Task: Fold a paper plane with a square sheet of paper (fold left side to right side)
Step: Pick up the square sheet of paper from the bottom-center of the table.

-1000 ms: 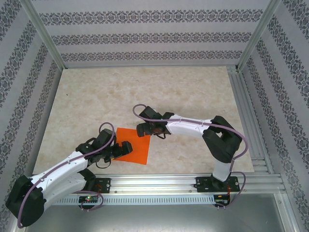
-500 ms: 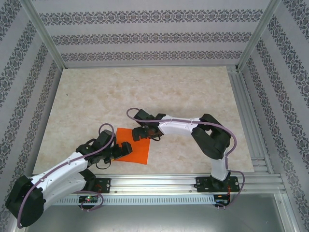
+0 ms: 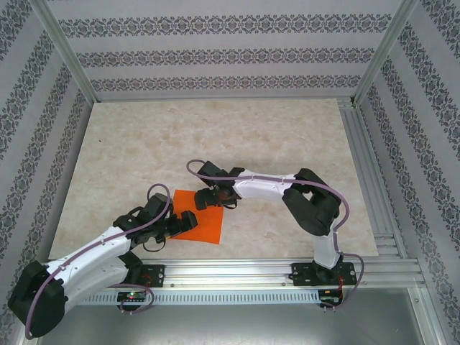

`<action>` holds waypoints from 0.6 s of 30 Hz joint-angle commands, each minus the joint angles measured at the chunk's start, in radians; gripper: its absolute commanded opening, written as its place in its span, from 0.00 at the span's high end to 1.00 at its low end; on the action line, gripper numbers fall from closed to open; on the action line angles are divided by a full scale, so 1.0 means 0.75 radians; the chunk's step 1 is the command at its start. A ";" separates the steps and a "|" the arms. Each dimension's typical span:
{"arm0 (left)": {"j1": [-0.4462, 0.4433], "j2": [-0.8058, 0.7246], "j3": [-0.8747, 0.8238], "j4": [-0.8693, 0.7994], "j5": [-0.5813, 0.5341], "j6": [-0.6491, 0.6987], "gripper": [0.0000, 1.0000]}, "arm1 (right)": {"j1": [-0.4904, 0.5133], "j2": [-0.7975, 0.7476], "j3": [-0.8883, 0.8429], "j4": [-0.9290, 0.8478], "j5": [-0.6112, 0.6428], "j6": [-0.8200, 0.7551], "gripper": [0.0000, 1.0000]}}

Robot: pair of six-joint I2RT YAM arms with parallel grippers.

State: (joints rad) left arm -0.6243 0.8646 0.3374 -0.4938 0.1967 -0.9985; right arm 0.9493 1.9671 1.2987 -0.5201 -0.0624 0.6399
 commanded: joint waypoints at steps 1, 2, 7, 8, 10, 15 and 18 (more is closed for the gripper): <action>-0.025 0.000 -0.047 0.028 -0.014 -0.029 0.00 | 0.051 0.051 0.040 0.079 -0.211 0.042 0.14; -0.025 0.000 -0.047 0.029 -0.016 -0.029 0.00 | 0.053 0.052 0.042 0.079 -0.212 0.043 0.15; -0.027 -0.001 -0.045 0.031 -0.021 -0.031 0.00 | 0.056 0.052 0.052 0.091 -0.246 0.038 0.27; -0.029 0.000 -0.043 0.031 -0.022 -0.031 0.00 | 0.056 0.051 0.054 0.095 -0.251 0.035 0.30; -0.029 0.001 -0.041 0.030 -0.021 -0.031 0.00 | 0.052 0.043 0.052 0.098 -0.254 0.025 0.39; -0.029 -0.020 -0.018 0.031 -0.043 -0.027 0.00 | 0.000 -0.044 -0.050 0.230 -0.332 0.037 0.63; -0.029 -0.053 0.013 0.048 -0.056 -0.009 0.00 | -0.033 -0.111 -0.136 0.351 -0.395 0.031 0.69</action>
State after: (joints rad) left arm -0.6361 0.8482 0.3340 -0.4778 0.1844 -1.0042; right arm 0.9482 1.9526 1.2381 -0.3618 -0.2924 0.6624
